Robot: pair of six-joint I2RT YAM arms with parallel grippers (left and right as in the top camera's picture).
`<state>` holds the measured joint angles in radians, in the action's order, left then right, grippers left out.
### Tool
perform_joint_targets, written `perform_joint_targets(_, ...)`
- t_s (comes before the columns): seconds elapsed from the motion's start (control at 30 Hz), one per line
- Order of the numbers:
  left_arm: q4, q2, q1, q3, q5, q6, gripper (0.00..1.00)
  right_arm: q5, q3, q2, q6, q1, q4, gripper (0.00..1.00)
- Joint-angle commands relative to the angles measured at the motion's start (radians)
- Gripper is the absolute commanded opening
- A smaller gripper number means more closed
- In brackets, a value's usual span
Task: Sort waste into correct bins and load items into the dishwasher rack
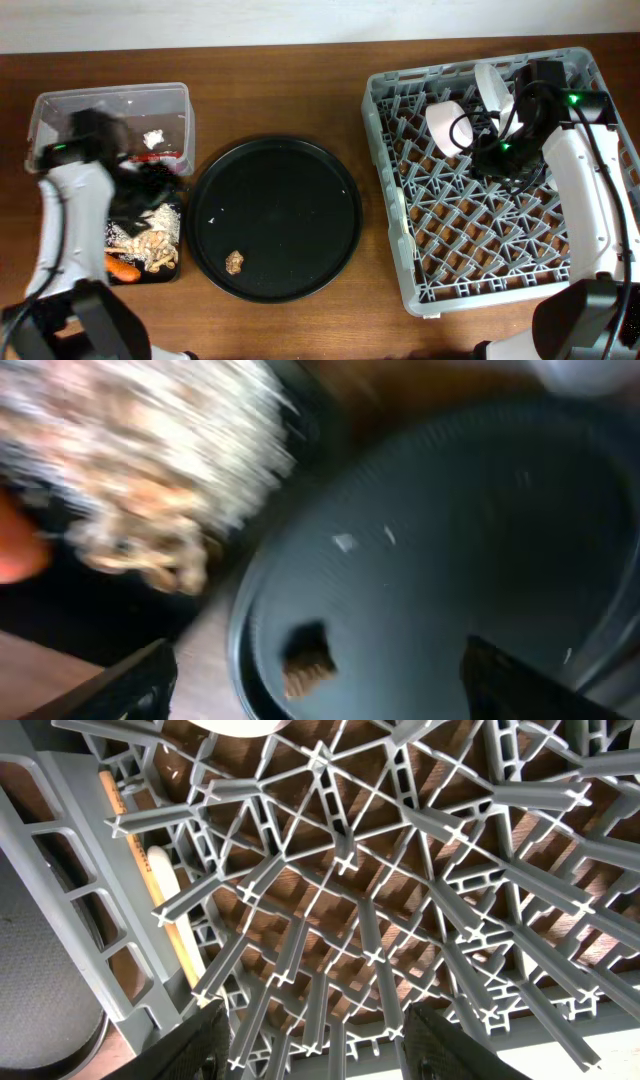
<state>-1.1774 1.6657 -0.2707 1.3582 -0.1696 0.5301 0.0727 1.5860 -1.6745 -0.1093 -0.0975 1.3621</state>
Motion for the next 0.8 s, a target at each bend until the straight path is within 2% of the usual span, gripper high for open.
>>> perform_joint_targets(0.0, 0.018, -0.006, 0.206, -0.102, 0.017, -0.013, 0.93, 0.005, 0.012, 0.001, -0.011, -0.002, 0.003, 0.59)
perform_joint_targets(0.17, 0.13, -0.005, 0.375, -0.295, 0.061, -0.012, 0.93, 0.006, 0.012, 0.001, -0.011, -0.002, 0.003, 0.59)
perform_joint_targets(0.33, 0.286, -0.005, 0.447, -0.457, 0.077, -0.011, 0.89, 0.006, 0.012, 0.001, -0.011, -0.002, 0.003, 0.59)
perform_joint_targets(0.37, 0.309, -0.005, 0.447, -0.471, 0.082, -0.012, 0.82, 0.006, 0.012, 0.001, -0.011, -0.002, 0.003, 0.59)
perform_joint_targets(0.43, 0.341, -0.005, 0.447, -0.481, 0.11, -0.012, 0.75, 0.006, 0.012, 0.001, -0.011, -0.002, 0.003, 0.59)
perform_joint_targets(0.5, 0.348, -0.005, 0.447, -0.481, 0.118, -0.012, 0.55, 0.006, 0.012, 0.001, -0.011, -0.002, 0.004, 0.59)
perform_joint_targets(0.7, 0.344, -0.005, 0.446, -0.48, 0.117, -0.012, 0.28, 0.006, 0.012, 0.001, -0.011, -0.002, 0.003, 0.59)
perform_joint_targets(0.77, 0.34, -0.006, 0.439, -0.469, 0.111, -0.012, 0.27, 0.005, 0.012, 0.001, -0.011, -0.002, 0.004, 0.59)
